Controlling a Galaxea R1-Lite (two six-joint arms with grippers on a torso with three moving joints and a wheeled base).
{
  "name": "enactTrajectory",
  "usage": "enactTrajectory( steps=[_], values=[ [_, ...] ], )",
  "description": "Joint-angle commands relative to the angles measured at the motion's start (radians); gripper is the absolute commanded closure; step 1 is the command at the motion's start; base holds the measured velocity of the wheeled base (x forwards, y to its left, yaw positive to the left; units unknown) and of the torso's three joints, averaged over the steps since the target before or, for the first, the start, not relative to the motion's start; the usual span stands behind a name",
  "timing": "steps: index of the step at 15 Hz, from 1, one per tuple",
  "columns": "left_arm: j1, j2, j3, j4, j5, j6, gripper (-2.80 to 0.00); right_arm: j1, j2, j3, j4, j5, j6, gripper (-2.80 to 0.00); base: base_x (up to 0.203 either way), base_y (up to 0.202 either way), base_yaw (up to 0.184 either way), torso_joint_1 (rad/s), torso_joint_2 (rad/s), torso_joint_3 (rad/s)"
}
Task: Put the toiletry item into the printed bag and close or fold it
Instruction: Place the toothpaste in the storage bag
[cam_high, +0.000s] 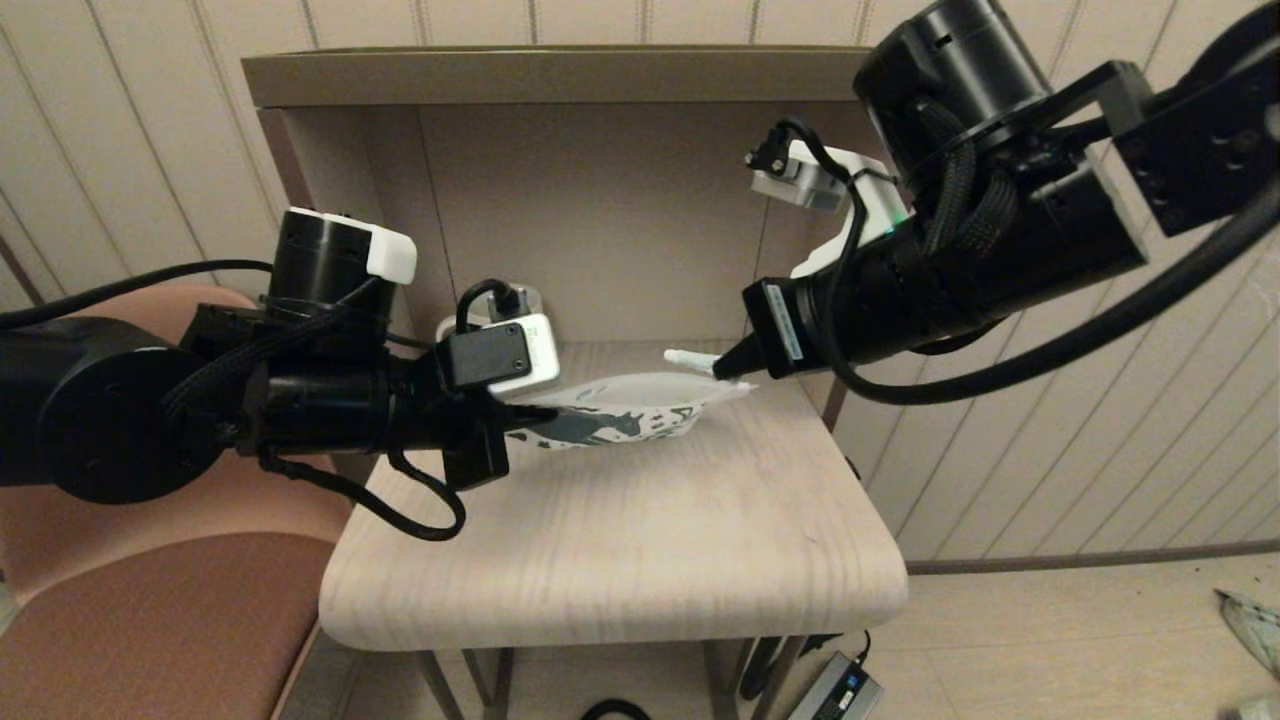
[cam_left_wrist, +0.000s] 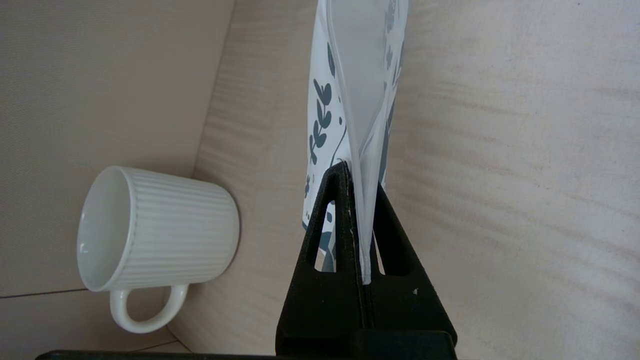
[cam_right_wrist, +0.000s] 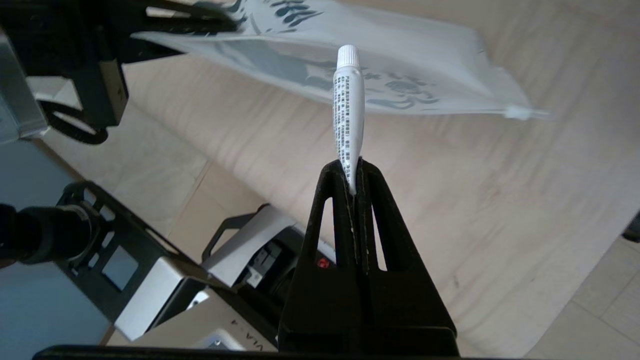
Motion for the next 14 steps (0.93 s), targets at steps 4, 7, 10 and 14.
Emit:
enactTrajectory(
  steps=[4,7,10,14],
  values=[
    [0.001,0.003,-0.007,-0.001,-0.001,0.004,0.0,0.051,-0.051,0.017,0.075,0.001,0.005,0.0,0.0,0.0,0.0,0.0,0.0,0.0],
    [0.0,0.0,-0.01,-0.001,-0.004,0.006,0.0,0.051,-0.015,0.019,0.075,0.001,0.007,0.0,0.0,0.0,0.0,0.0,0.0,0.0],
    [0.001,-0.002,-0.004,-0.001,-0.004,0.004,0.0,0.051,0.03,0.018,0.065,0.001,0.008,0.0,0.0,0.0,0.0,0.0,0.0,0.0],
    [0.001,-0.006,0.001,-0.001,-0.006,0.003,0.0,0.045,0.084,0.017,0.011,0.001,0.006,0.0,0.0,0.0,0.0,0.0,0.0,0.0]
  ],
)
